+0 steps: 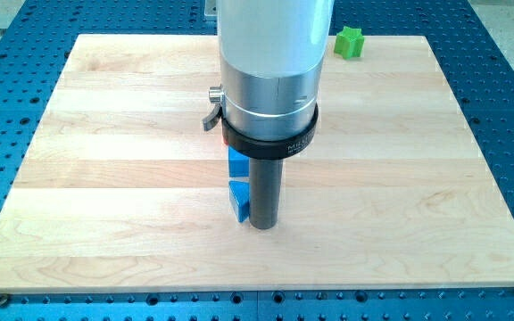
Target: Move the triangle to the bottom of the blue cube
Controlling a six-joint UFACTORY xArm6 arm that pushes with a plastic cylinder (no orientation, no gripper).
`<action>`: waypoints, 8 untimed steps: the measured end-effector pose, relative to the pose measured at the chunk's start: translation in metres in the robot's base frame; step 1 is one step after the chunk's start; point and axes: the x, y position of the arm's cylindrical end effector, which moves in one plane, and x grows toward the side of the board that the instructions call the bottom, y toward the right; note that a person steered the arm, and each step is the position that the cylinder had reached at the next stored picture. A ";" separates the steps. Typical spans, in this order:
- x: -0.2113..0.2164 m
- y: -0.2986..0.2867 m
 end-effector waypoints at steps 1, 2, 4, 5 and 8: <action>0.000 -0.024; 0.001 -0.033; 0.003 -0.097; -0.005 -0.096; -0.024 -0.066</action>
